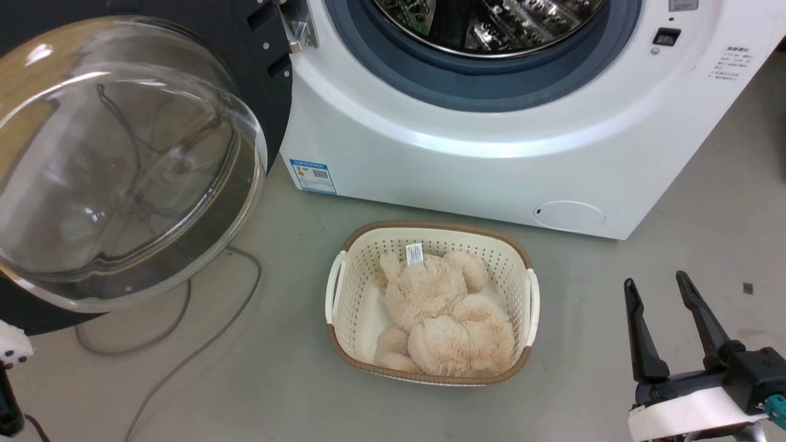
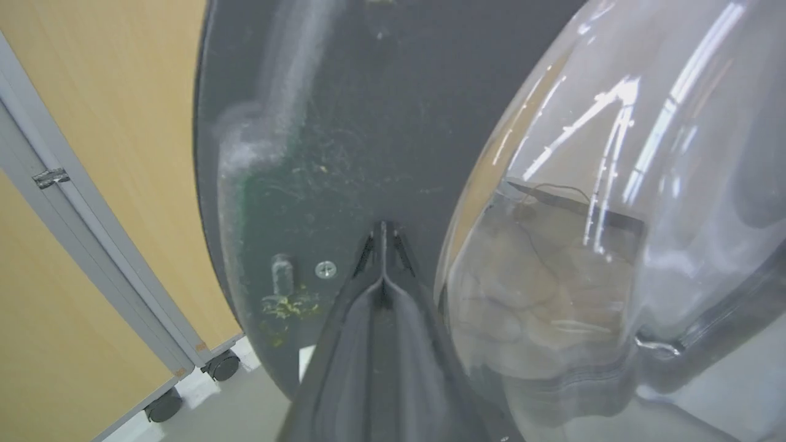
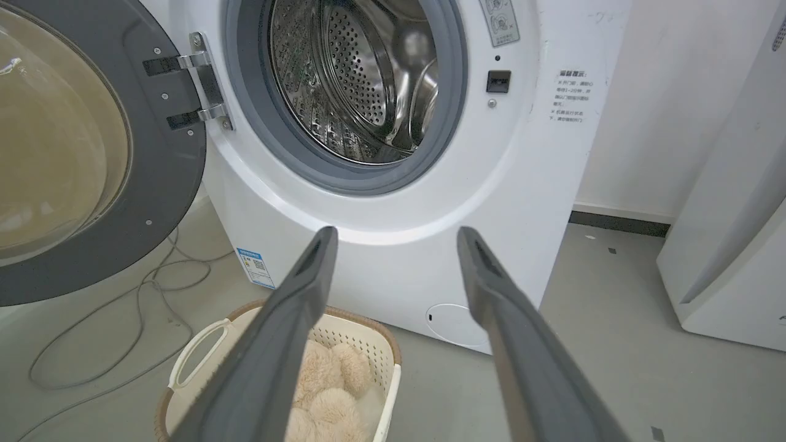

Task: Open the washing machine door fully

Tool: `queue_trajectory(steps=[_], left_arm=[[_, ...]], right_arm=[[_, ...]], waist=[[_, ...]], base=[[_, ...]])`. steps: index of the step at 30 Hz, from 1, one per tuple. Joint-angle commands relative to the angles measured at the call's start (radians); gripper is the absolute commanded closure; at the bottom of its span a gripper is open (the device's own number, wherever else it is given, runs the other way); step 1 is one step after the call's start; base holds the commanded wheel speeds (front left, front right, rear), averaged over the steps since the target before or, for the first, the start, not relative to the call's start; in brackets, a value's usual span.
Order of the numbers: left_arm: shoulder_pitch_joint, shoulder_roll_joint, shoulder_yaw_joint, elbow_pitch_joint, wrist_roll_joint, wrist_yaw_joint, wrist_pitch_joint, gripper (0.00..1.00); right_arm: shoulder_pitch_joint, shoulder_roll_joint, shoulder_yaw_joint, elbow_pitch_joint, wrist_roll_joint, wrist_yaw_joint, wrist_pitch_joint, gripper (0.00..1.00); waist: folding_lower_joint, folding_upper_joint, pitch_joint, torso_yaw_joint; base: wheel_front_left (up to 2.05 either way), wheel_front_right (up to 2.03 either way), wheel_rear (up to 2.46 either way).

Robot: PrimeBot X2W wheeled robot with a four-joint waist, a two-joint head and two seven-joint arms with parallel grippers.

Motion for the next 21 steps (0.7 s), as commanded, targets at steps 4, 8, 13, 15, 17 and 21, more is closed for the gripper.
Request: queue_trajectory(steps=[4,8,13,15,17,21], left_arm=[[0.043,-0.034,0.008,-0.088,0.03,-0.019,-0.001,1.0],[0.101,-0.081,0.01,-0.181,0.049,-0.039,-0.001,1.0],[0.16,-0.126,-0.007,-0.281,0.08,-0.06,-0.001,1.0],[0.189,-0.15,-0.029,-0.325,0.096,-0.075,-0.001,1.0],[0.216,-0.179,-0.061,-0.363,0.111,-0.092,-0.001,1.0],[0.254,-0.231,-0.114,-0.421,0.123,-0.121,-0.001,1.0]], right_arm=[[0.005,0.002,-0.009,0.001,0.015,0.001,-0.004,0.0],[0.023,0.002,-0.018,0.0,0.024,0.001,-0.004,0.0],[0.034,0.002,-0.018,-0.001,0.029,0.001,-0.004,0.0],[0.041,0.002,-0.017,-0.003,0.03,0.001,-0.004,0.0],[0.048,0.002,-0.021,-0.006,0.03,0.001,-0.004,0.0],[0.06,0.002,-0.029,-0.011,0.035,0.001,-0.004,0.0]], waist=[[-0.0001,0.0,-0.036,-0.005],[-0.0001,0.0,-0.072,-0.003],[-0.0001,0.0,-0.11,-0.009],[-0.0001,0.0,-0.129,-0.013],[-0.0001,0.0,-0.145,-0.016],[-0.0001,0.0,-0.168,-0.028]], base=[[0.0,0.0,0.0],[0.0,0.0,0.0],[0.0,0.0,0.0],[0.0,0.0,0.0],[0.0,0.0,0.0],[0.0,0.0,0.0]])
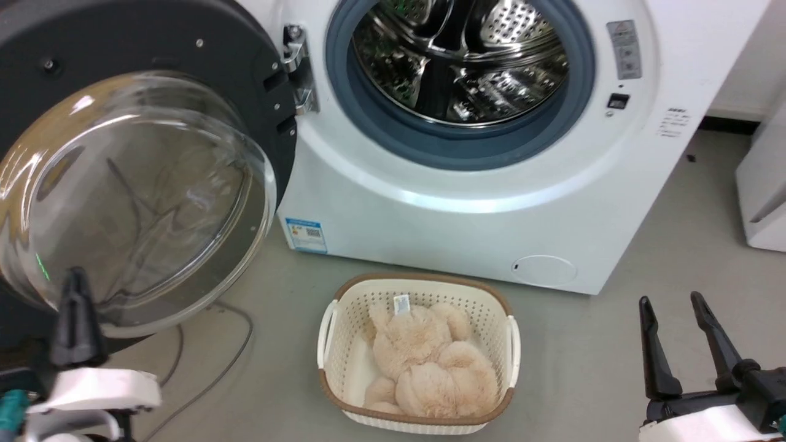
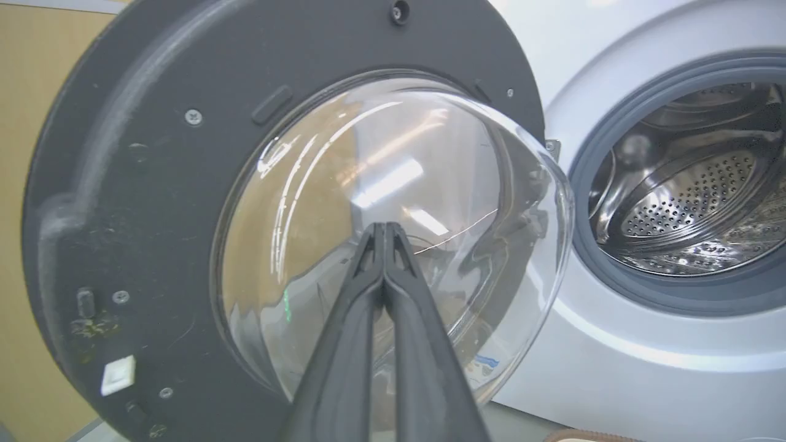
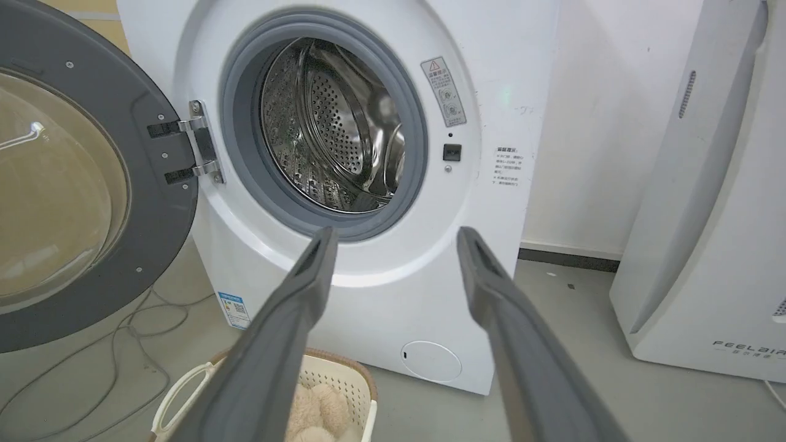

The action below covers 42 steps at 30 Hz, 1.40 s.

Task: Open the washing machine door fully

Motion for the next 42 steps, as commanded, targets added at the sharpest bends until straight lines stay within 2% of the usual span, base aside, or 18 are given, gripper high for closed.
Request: queue_trajectory(steps=[1,5,6,7,18,27,34,35,42], left_arm=[[0.01,-0.003,-0.005,-0.007,0.004,-0.006,-0.001,1.0],[0.037,-0.028,-0.053,-0.028,-0.003,-0.032,-0.001,1.0],[0.046,-0.036,-0.064,-0.035,-0.006,-0.035,-0.001,0.87],[0.059,-0.041,-0.078,-0.036,-0.007,-0.039,-0.001,0.0],[0.126,-0.067,-0.161,-0.046,-0.034,-0.062,-0.001,0.0],[0.148,-0.076,-0.175,-0.035,-0.036,-0.066,-0.001,0.0],[0.162,-0.079,-0.192,-0.017,-0.023,-0.069,-0.001,0.0],[0.15,-0.08,-0.193,-0.018,-0.024,-0.064,0.0,1.0],[0.148,-0.081,-0.2,-0.021,-0.02,-0.058,0.008,1.0]], right_arm=[[0.011,0.002,0.0,-0.005,0.006,0.001,-0.004,0.0],[0.023,0.002,0.007,-0.006,0.01,0.001,-0.004,0.0],[0.027,0.002,0.007,-0.006,0.011,0.001,-0.004,0.0],[0.03,0.002,0.01,-0.005,0.013,0.001,-0.004,0.0],[0.059,0.002,0.022,-0.015,0.023,0.001,-0.004,0.0],[0.077,0.002,0.037,-0.024,0.029,0.001,-0.004,0.0],[0.084,0.002,0.037,-0.026,0.02,0.001,-0.004,0.0],[0.076,0.0,0.037,-0.022,0.022,0.0,0.0,1.0],[0.072,0.0,0.039,-0.022,0.019,0.0,0.008,1.0]], waist=[[0.0001,0.0,-0.009,-0.009],[0.0001,0.0,-0.029,-0.035],[0.0001,0.0,-0.034,-0.042],[0.0001,0.0,-0.039,-0.05],[0.0001,0.0,-0.066,-0.134],[0.0001,0.0,-0.077,-0.195],[0.0001,0.0,-0.083,-0.218],[0.0001,0.0,-0.083,-0.218],[0.0001,0.0,-0.083,-0.218]], base=[[0.0,0.0,0.0],[0.0,0.0,0.0],[0.0,0.0,0.0],[0.0,0.0,0.0],[0.0,0.0,0.0],[0.0,0.0,0.0],[0.0,0.0,0.0],[0.0,0.0,0.0],[0.0,0.0,0.0]])
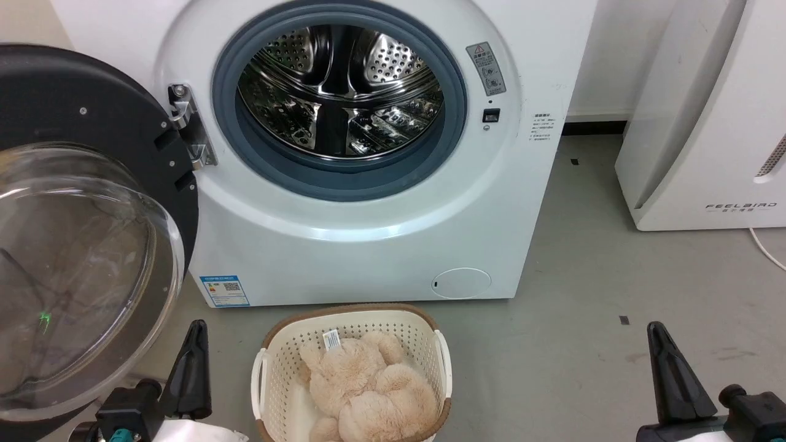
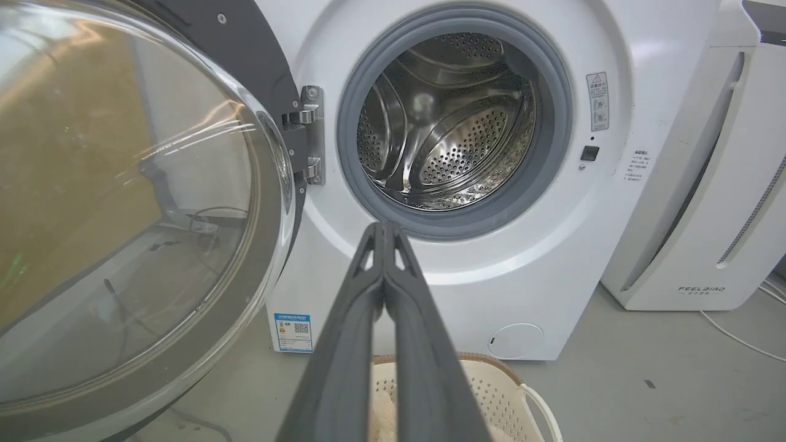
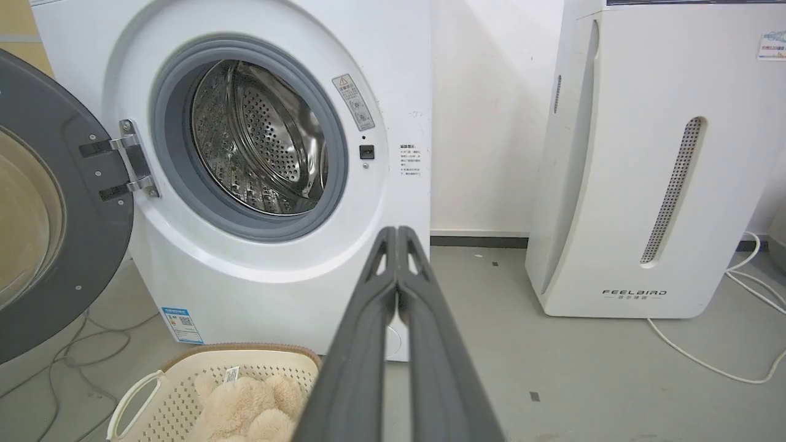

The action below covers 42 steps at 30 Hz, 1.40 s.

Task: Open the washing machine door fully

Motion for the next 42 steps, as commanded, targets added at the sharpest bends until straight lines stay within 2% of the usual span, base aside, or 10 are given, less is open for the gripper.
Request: queue_trajectory(steps=[1,42], left_arm=[[-0.002,0.0,-0.001,-0.003,0.005,0.004,0.004,1.0],[-0.015,-0.001,-0.038,-0.035,0.044,0.042,0.088,1.0]], right_arm=[[-0.004,0.0,0.002,0.0,-0.003,0.0,0.006,1.0],[-0.041,0.001,0.024,0.001,-0.032,0.0,0.088,1.0]], waist=[[0.0,0.0,0.0,0.001],[0.0,0.0,0.007,0.012]], base=[[0.0,0.0,0.0],[0.0,0.0,0.0]])
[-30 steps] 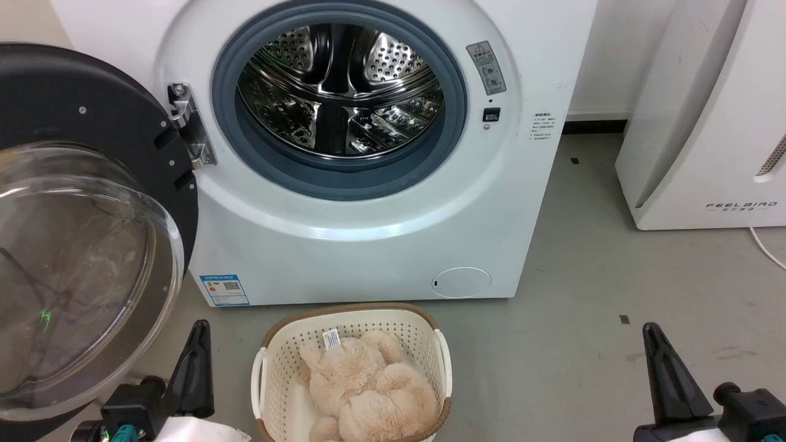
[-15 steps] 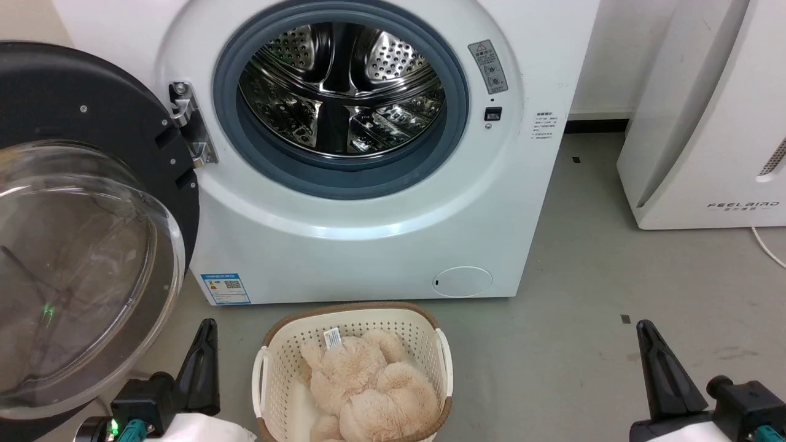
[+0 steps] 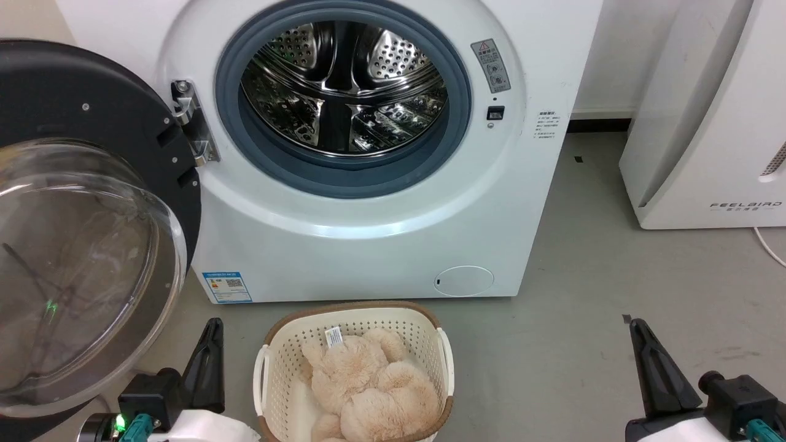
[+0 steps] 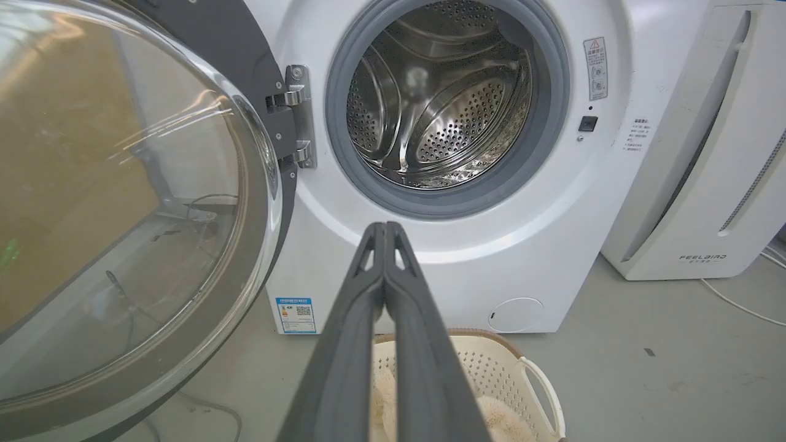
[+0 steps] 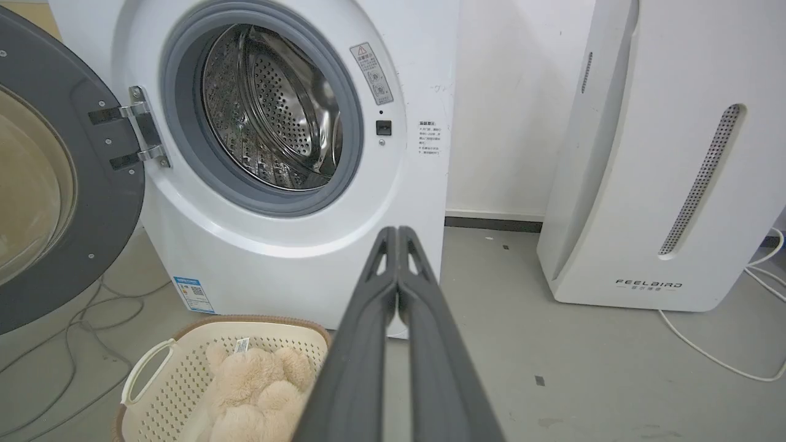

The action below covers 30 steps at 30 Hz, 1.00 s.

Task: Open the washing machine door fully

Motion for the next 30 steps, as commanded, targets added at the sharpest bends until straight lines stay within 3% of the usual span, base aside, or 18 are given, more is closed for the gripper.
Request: queue_trajectory(steps=[1,30], left_arm=[[-0.012,0.0,-0.003,-0.007,0.01,0.007,0.006,1.0],[-0.022,0.0,-0.03,-0.03,0.039,0.034,0.066,1.0]], right_arm=[[-0.019,0.001,0.003,0.0,-0.01,0.0,0.006,1.0],[-0.045,0.001,0.019,0.001,-0.031,0.0,0.066,1.0]], waist=[[0.0,-0.0001,0.0,0.0],[0.0,-0.0001,0.005,0.009]], base=[[0.0,0.0,0.0],[0.0,0.0,0.0]])
